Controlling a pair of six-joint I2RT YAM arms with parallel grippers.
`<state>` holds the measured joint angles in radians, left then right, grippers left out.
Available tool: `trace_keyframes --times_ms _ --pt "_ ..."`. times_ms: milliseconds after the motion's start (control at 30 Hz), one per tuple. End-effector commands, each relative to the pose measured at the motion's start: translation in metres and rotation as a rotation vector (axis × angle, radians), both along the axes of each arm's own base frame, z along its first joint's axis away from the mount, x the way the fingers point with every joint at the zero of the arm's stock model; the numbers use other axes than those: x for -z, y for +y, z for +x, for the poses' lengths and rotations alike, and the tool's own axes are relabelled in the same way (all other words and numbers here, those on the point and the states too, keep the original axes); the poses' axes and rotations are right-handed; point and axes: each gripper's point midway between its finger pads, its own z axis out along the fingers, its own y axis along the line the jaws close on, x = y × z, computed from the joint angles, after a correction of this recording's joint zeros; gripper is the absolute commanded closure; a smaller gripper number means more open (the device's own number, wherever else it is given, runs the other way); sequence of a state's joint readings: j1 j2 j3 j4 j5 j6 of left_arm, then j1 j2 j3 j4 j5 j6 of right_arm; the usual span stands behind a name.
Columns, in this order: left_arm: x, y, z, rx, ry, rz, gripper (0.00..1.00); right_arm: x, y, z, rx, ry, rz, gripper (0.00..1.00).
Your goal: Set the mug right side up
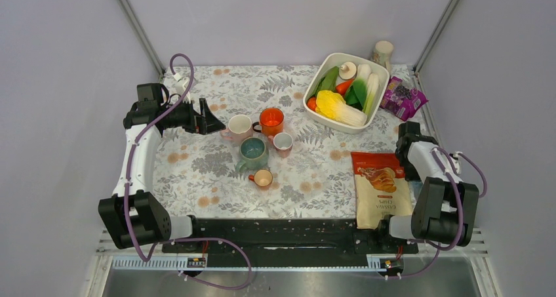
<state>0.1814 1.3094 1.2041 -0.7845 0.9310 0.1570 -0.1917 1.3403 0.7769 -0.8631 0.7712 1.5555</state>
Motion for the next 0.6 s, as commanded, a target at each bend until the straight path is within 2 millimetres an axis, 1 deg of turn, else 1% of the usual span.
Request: trace_keyframes --times_ms 0,133,167,200,300,400,500,567 --pt "-0.022 -0.003 -0.001 0.025 -0.096 0.0 0.01 -0.013 -0.008 0.034 -0.093 -0.058 -0.018 0.53" --pt "-0.022 -0.002 0.0 0.025 -0.1 0.002 0.01 -0.015 -0.007 0.051 -0.205 -0.061 -0.02 0.6" --pt "-0.022 -0.002 0.0 0.025 -0.1 0.003 0.01 -0.015 -0.006 0.059 -0.25 -0.062 -0.017 0.62" --pt "-0.022 -0.002 0.0 0.026 -0.099 0.002 0.01 -0.017 -0.005 0.071 -0.32 -0.066 -0.023 0.64" --pt "-0.021 -0.002 0.001 0.023 -0.096 0.005 0.01 -0.016 0.005 0.098 -0.49 -0.074 0.005 0.69" --pt "-0.021 -0.001 0.001 0.018 -0.098 0.01 0.01 -0.015 0.015 0.121 -0.638 -0.075 0.029 0.74" --pt "-0.021 0.0 0.001 0.014 -0.101 0.016 0.01 -0.015 0.034 0.145 -0.822 -0.123 0.06 0.8" --pt "-0.022 0.001 0.001 0.01 -0.102 0.021 0.01 -0.015 0.046 0.156 -0.917 -0.165 0.079 0.85"
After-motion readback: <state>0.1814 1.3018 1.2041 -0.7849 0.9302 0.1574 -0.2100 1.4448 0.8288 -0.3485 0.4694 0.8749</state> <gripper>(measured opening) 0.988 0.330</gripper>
